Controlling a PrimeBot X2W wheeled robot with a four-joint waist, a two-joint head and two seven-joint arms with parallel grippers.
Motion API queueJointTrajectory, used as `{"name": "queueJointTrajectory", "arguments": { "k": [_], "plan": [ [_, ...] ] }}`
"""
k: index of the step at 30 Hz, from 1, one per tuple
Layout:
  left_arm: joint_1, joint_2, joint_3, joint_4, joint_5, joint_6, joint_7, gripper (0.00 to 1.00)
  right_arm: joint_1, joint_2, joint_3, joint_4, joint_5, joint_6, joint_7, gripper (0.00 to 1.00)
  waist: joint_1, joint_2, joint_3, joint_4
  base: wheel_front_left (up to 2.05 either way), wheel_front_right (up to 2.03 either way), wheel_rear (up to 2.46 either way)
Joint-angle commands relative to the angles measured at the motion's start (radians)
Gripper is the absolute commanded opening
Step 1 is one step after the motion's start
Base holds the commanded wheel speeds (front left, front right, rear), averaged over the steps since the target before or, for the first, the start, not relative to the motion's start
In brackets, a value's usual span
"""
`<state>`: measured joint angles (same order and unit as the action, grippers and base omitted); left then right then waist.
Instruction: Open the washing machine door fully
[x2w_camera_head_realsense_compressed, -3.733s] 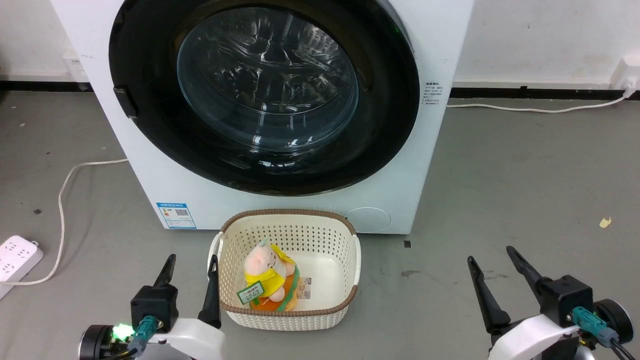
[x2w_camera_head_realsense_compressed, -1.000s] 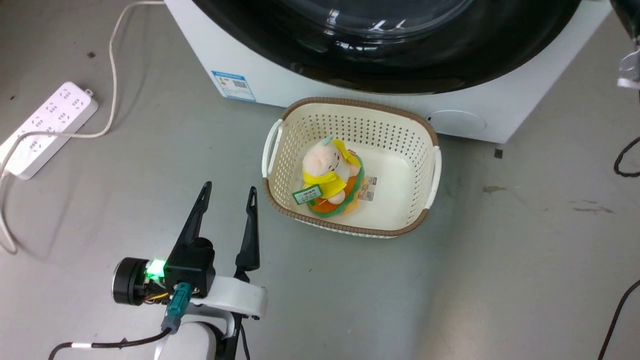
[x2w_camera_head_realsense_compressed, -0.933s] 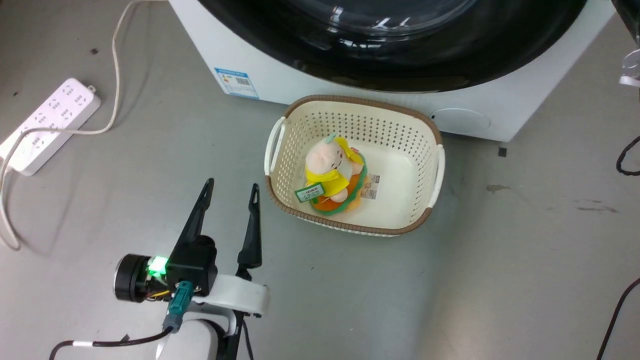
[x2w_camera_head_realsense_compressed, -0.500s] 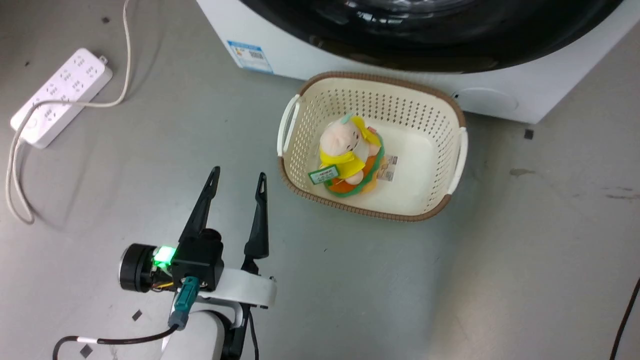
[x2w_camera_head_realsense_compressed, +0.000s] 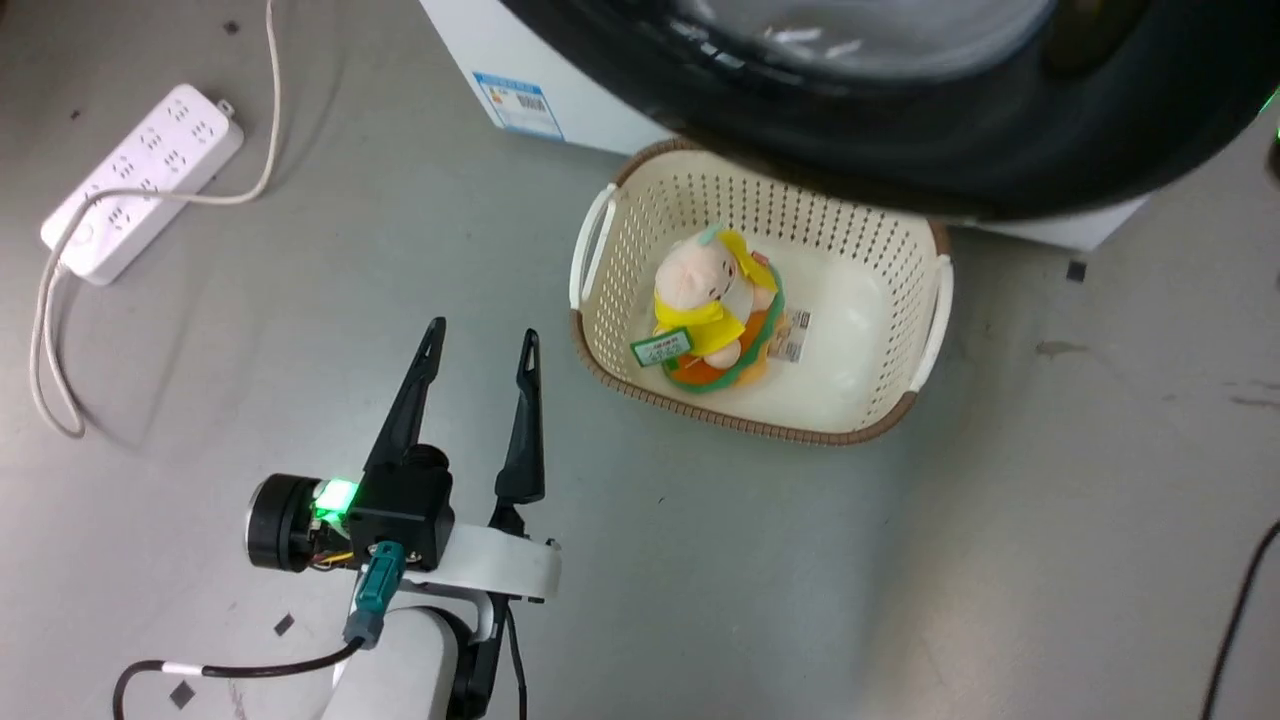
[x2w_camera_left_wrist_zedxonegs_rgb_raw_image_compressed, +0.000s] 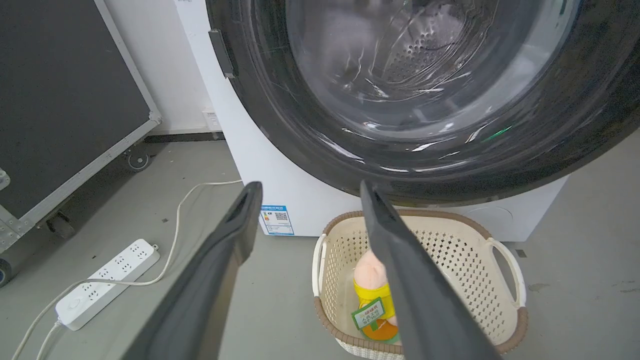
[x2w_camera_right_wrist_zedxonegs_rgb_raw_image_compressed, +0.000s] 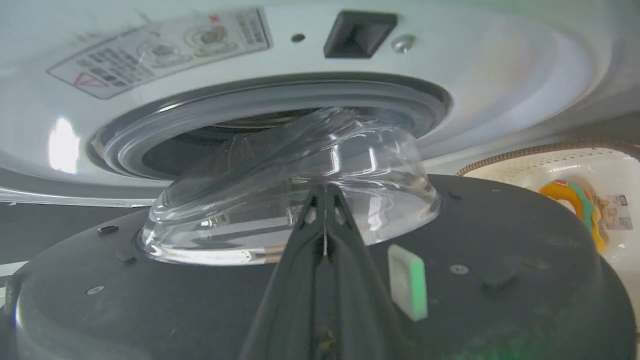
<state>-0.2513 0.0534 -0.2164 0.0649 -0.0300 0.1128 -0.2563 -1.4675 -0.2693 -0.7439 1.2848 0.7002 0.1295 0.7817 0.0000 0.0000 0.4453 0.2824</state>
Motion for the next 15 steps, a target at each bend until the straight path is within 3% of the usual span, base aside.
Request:
{"name": "queueJointTrajectory", "arguments": {
  "k": [1, 15],
  "plan": [
    [-0.005, 0.001, -0.001, 0.004, -0.003, 0.004, -0.006, 1.00, 0.035, 0.007, -0.007, 0.006, -0.014, 0.001, 0.009, 0.00, 0.0000, 0.0000, -0.024, -0.007, 0.00, 0.00, 0.00],
    [0.051, 0.000, 0.005, 0.036, 0.002, -0.001, -0.006, 1.00, 0.195, 0.094, -0.030, 0.006, -0.062, 0.001, 0.100, 0.00, 0.0000, 0.0000, -0.156, -0.032, 0.00, 0.00, 0.00]
  ]
}}
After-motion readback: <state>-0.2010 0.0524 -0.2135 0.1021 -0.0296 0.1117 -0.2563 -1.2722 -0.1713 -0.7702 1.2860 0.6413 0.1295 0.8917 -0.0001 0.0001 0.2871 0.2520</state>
